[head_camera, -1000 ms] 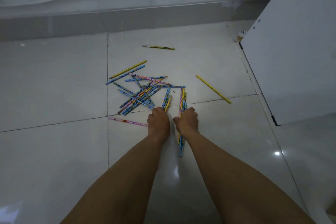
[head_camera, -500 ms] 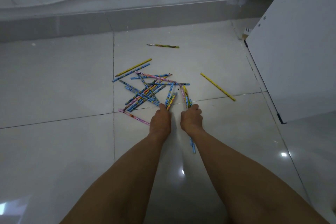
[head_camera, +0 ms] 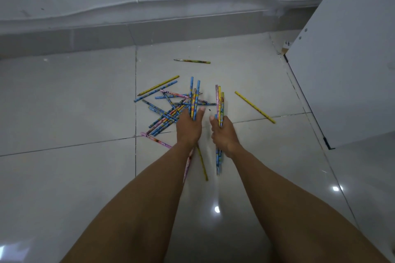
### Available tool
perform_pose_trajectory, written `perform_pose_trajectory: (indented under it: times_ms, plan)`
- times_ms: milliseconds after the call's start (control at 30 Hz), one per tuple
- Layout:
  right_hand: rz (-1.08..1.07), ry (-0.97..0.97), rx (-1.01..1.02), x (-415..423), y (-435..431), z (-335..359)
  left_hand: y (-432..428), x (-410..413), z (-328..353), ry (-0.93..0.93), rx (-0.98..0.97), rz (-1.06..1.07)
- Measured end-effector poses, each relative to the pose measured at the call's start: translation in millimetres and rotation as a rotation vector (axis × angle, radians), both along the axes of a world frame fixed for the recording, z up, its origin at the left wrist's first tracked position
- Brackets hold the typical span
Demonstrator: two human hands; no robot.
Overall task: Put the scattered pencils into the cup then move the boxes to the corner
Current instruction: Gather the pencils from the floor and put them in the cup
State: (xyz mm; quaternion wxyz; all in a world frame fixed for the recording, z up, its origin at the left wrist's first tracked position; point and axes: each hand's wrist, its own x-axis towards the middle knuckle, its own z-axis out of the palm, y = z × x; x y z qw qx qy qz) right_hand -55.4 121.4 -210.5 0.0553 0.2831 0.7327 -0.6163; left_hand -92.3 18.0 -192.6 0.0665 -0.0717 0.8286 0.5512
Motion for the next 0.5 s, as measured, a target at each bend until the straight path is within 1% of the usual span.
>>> perform_pose_trajectory:
  times_ms: [200,300,500]
  plan:
    - [0.071,0.169,-0.071,-20.2,-16.6,23.5,-4.7,-37.3,17.2,0.078,0.114,0.128]
    - [0.042,0.202,-0.084,-31.2,-18.7,35.7,-6.0,-48.5,26.4,0.095,0.128,0.169]
    - [-0.037,0.302,-0.088,-64.5,-21.9,73.4,-6.9,-74.8,59.6,0.209,0.156,0.173]
